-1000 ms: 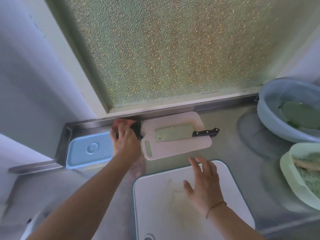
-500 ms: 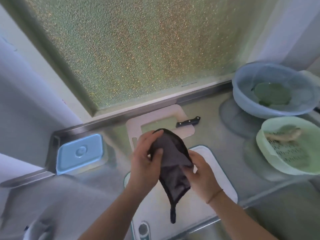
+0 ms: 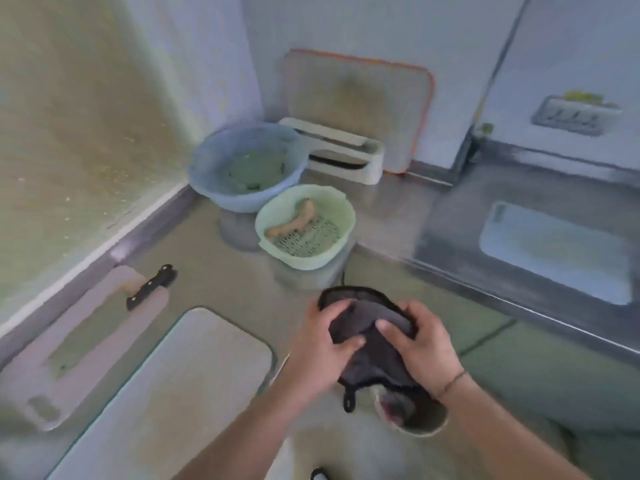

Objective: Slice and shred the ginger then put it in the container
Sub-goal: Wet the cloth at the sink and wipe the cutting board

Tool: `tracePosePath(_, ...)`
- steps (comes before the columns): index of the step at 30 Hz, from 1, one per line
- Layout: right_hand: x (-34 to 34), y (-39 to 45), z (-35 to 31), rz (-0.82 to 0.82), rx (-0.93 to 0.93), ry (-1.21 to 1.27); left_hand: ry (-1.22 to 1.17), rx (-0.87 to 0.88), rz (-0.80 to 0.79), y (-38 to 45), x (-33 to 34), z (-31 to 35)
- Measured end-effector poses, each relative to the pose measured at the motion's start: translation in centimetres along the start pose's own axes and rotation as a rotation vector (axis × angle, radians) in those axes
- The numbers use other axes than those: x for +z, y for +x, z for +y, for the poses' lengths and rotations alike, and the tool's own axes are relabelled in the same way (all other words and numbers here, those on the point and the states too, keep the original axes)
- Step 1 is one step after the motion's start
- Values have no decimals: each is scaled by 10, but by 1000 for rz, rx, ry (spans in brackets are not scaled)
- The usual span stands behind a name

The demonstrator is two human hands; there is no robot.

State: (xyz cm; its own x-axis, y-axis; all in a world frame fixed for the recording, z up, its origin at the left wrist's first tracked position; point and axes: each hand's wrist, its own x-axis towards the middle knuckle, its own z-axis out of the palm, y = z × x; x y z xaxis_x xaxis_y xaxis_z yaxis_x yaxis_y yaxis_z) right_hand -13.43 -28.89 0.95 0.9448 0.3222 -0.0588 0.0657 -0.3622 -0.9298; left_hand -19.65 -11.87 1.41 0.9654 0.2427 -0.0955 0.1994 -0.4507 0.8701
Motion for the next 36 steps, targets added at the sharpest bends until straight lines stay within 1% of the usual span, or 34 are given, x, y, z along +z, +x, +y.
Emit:
tracePosePath(3, -74, -29, 29, 123, -27, -16, 103, 139, -117, 16, 64, 40)
tracePosePath(5, -121, -53, 44, 197, -83, -138, 128, 217, -170, 20, 109, 65)
tracePosePath(7, -165, -80, 61, 277, -94, -247, 127, 303, -179, 19, 154, 88)
tracePosePath(9, -205, -109, 83, 356, -37, -322, 128, 377, -222, 11, 199, 111)
tracePosePath(11, -239, -138, 107, 424, 74, -408, 136, 456, -297, 1, 243, 131)
tracePosePath(13, -272, -169, 128, 437, 202, -482, 150, 533, -360, -13, 286, 149)
tracePosePath(14, -288, -184, 137, 434, 238, -482, 177, 578, -354, -19, 307, 157)
tracePosePath(16, -316, -218, 153, 415, 260, -434, 258, 673, -280, -33, 347, 173)
tracePosePath(17, -330, -236, 159, 409, 260, -400, 279, 687, -273, -40, 366, 180)
tracePosePath(19, -355, -272, 164, 469, 269, -298, 297, 685, -358, -52, 400, 194)
tracePosePath(21, -377, -304, 168, 619, 324, -148, 307, 719, -497, -60, 432, 205)
tracePosePath(22, -386, -319, 173, 710, 372, -72, 285, 714, -594, -65, 446, 214)
tracePosePath(23, -395, -333, 178, 801, 418, -24, 230, 658, -708, -71, 460, 225)
tracePosePath(25, -410, -360, 187, 966, 505, 40, 59, 446, -935, -86, 488, 246)
tracePosePath(28, -424, -397, 200, 1107, 659, 150, -280, 9, -1333, -106, 532, 263)
tracePosePath(30, -434, -418, 210, 1223, 770, 150, -370, -283, -1626, -126, 564, 271)
tracePosePath(31, -439, -427, 212, 1283, 835, 120, -401, -389, -1709, -139, 579, 272)
tracePosePath(32, -444, -437, 213, 1350, 890, 76, -408, -454, -1762, -153, 593, 275)
tracePosePath(33, -450, -446, 212, 1422, 932, 38, -379, -478, -1798, -170, 604, 279)
tracePosePath(36, -459, -460, 206, 1592, 969, 0, -342, -616, -1786, -227, 636, 288)
